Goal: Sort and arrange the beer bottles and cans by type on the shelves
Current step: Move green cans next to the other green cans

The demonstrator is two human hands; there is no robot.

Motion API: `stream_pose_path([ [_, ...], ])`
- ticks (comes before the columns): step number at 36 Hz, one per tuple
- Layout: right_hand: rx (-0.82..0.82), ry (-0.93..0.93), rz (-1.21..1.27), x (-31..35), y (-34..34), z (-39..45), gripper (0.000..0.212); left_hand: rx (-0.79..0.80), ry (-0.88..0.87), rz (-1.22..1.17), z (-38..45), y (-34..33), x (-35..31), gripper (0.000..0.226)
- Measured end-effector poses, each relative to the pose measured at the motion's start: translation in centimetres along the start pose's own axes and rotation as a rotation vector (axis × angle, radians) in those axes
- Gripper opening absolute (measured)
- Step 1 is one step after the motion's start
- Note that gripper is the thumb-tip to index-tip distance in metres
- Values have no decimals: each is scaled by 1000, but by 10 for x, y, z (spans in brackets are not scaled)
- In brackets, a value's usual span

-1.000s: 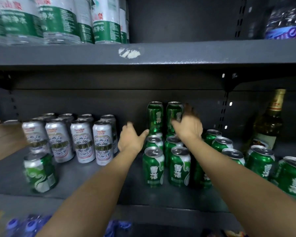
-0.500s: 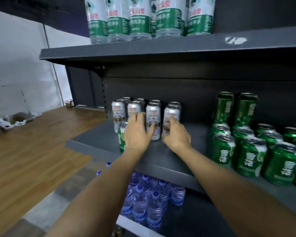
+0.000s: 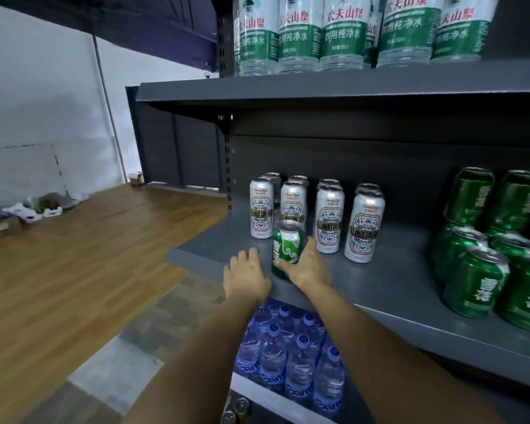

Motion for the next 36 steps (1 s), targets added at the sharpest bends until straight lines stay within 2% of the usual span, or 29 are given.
stream_pose_path([
  [4, -14, -47, -1, 1, -11, 6, 78, 26, -80, 94, 9, -8, -6, 48],
  [11, -57, -44, -14, 0, -3, 15, 64, 40, -183, 69, 20, -16, -19, 51],
  [14, -81, 2, 23, -5, 14, 13, 59, 47, -218, -96, 26, -17, -29, 67],
  [16, -98, 19, 105, -10, 31, 13, 60, 78, -246, -303, 28, -14, -42, 85],
  [18, -94, 55, 199, -17, 52, 15, 60, 122, -273, -550, 29, -10, -61, 93],
  [22, -59, 66, 392, -35, 105, 19, 43, 308, -277, -967, 23, -2, -118, 78],
  [25, -51, 69, 468, -48, 150, 16, 37, 360, -285, -1112, 19, 3, -161, 70],
  [28, -91, 48, 506, -63, 189, 11, 41, 325, -326, -1105, 14, 8, -203, 64],
  [31, -167, 47, 528, -78, 233, 3, 37, 260, -343, -1115, 5, 10, -250, 58],
  [36, -335, 74, 334, -109, 294, -7, 54, 121, -356, -1017, -18, 16, -327, 45],
])
Point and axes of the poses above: each hand's wrist, its own z-axis towards the middle knuckle, its own y-axis out of the back of the hand, x = y × z, the point moved 4 cm from there along z, towards the middle knuckle, and after that the axes turned 2 degrees about z, right-handed, at the moved point
